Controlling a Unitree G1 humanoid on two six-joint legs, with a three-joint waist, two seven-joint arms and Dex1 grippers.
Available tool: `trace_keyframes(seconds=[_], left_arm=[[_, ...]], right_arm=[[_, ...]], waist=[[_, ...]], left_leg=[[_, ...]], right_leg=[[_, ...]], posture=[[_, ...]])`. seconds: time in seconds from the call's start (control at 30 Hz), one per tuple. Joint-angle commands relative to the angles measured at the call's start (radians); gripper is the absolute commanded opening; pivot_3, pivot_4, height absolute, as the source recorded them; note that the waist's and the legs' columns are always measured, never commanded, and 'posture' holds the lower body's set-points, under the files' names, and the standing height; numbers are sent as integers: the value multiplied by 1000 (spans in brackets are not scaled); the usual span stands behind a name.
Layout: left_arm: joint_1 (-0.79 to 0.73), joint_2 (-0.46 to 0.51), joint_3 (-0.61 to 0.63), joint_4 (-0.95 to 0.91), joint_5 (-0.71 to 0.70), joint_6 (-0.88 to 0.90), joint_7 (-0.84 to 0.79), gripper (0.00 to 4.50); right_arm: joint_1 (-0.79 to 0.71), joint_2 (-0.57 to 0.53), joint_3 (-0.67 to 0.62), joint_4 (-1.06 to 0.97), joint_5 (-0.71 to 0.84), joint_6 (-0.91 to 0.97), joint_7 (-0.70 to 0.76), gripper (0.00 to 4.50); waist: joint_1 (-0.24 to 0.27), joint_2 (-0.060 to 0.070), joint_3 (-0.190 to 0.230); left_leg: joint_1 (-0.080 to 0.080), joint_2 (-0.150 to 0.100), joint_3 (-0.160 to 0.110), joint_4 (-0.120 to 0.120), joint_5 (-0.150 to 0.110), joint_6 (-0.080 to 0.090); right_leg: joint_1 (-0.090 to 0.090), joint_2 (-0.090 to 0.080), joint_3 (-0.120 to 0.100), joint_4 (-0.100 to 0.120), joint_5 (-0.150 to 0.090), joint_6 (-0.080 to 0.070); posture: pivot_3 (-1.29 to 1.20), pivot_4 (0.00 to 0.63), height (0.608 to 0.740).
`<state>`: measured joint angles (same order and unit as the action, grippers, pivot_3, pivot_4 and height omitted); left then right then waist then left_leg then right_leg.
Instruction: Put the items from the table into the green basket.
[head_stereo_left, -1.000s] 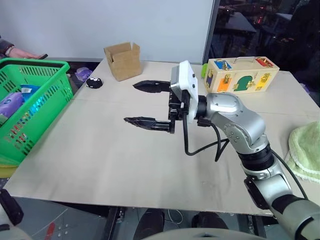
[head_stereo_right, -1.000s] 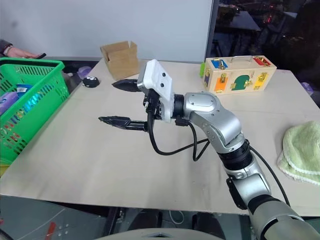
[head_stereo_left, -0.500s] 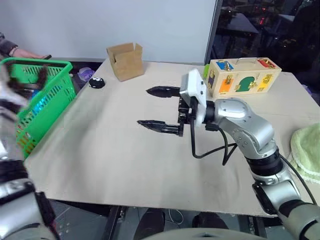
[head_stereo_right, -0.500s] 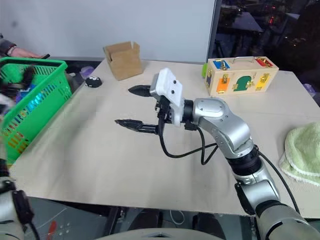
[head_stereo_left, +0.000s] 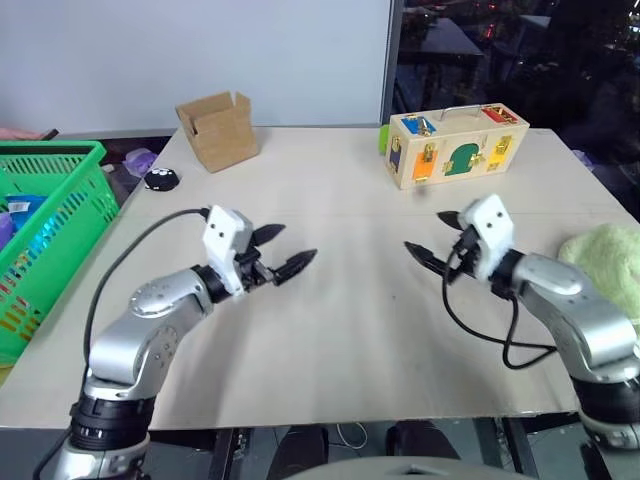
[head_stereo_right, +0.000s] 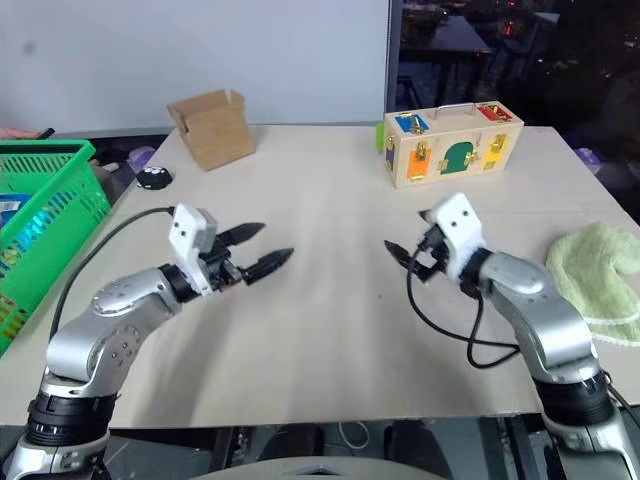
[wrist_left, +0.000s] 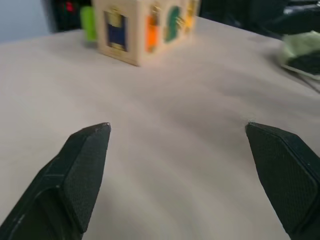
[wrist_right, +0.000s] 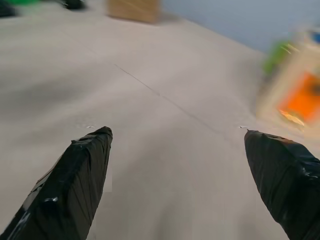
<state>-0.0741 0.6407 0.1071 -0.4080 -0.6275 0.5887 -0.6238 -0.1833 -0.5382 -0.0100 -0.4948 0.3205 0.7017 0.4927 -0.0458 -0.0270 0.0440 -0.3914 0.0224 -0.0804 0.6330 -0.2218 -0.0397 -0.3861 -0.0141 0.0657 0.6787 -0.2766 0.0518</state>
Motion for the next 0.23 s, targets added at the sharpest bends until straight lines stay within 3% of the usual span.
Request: trace_keyframes(seconds=[0.03,0.23], left_arm=[[91,5,55,-115,-22,24,24,4453],[179,12,118,-159,-22,43,50,4453]], right_arm=[[130,-29,-118,-102,-15,-3,-34,4500],[246,-61,-181,-134,1,-22,-11,4500]], waist=[[-1,1,-1],[-2,4,2]], left_leg=[[0,0,1,0,0,0],[9,0,5,0,-1,2]], right_leg=[[0,0,1,0,0,0],[7,0,5,-1,-5,1]], posture=[[-53,0,740],[-38,0,740]])
